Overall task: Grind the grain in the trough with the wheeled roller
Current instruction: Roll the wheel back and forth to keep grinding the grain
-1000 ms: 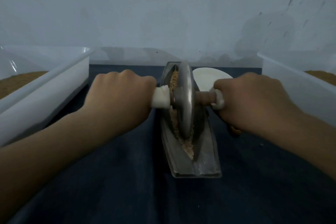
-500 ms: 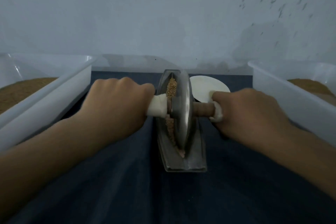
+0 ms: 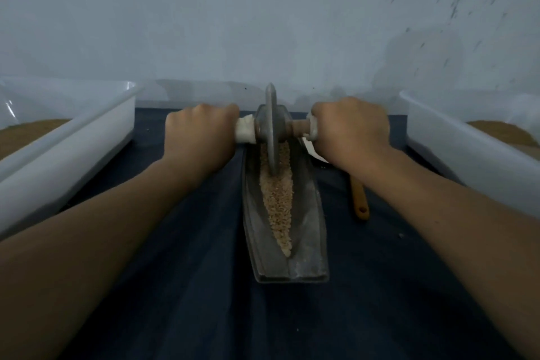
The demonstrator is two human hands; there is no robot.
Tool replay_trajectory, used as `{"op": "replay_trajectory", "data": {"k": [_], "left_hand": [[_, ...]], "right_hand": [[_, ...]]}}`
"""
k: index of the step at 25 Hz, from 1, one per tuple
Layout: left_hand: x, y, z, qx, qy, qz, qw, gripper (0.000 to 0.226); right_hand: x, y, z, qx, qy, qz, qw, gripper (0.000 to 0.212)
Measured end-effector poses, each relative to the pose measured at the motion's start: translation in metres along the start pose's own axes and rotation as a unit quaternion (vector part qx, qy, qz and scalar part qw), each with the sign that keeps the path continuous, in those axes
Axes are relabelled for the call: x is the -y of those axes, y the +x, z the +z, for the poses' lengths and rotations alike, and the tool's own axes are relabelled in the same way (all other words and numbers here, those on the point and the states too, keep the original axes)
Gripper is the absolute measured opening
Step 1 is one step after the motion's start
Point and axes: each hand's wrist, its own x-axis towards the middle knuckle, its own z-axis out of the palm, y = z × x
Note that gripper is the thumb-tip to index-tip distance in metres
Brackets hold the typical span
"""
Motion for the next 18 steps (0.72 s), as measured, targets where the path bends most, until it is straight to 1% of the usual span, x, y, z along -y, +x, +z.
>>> {"op": "replay_trajectory", "data": {"k": [1,3,4,5,7,8,10,11,13,15,18], "left_hand": [[0.001,-0.006,-0.004,-0.004,0.0,0.006,1.0,0.019],[0.002,-0.027,-0.024,-0.011,0.005,0.028,1.0,0.025],[0.003,-0.039,-0.039,-0.011,0.009,0.044,0.999,0.029],[0.005,-0.051,-0.054,-0.008,0.013,0.062,0.998,0.031],[0.013,-0.069,-0.08,-0.006,0.025,0.092,0.995,0.032],[0.017,-0.074,-0.086,-0.002,0.031,0.097,0.995,0.031],[0.02,-0.076,-0.087,0.017,0.031,0.084,0.996,0.03],[0.017,-0.072,-0.083,0.029,0.031,0.072,0.996,0.03],[0.009,-0.057,-0.062,0.04,0.04,0.058,0.997,0.029],[0.001,-0.03,-0.038,0.032,0.05,0.042,0.997,0.025],[-0.008,0.006,-0.023,0.008,0.068,0.048,0.996,0.01]], "right_hand": [[0.0,-0.008,-0.004,-0.004,0.004,-0.003,1.0,0.002],[-0.002,-0.036,-0.019,-0.011,0.016,-0.01,1.0,0.026],[-0.004,-0.052,-0.028,-0.026,0.016,-0.021,0.999,0.032],[-0.007,-0.068,-0.039,-0.038,0.017,-0.035,0.999,0.029],[-0.012,-0.09,-0.059,-0.06,0.048,-0.063,0.995,0.013],[-0.014,-0.094,-0.064,-0.07,0.067,-0.078,0.992,0.01],[-0.015,-0.092,-0.064,-0.065,0.061,-0.09,0.992,0.013],[-0.014,-0.087,-0.058,-0.059,0.036,-0.083,0.994,0.016],[-0.008,-0.067,-0.035,-0.039,-0.021,-0.047,0.998,0.031],[-0.004,-0.039,-0.01,-0.038,-0.001,-0.014,0.999,0.036],[-0.003,-0.015,0.011,-0.012,0.07,0.03,0.997,0.029]]}}
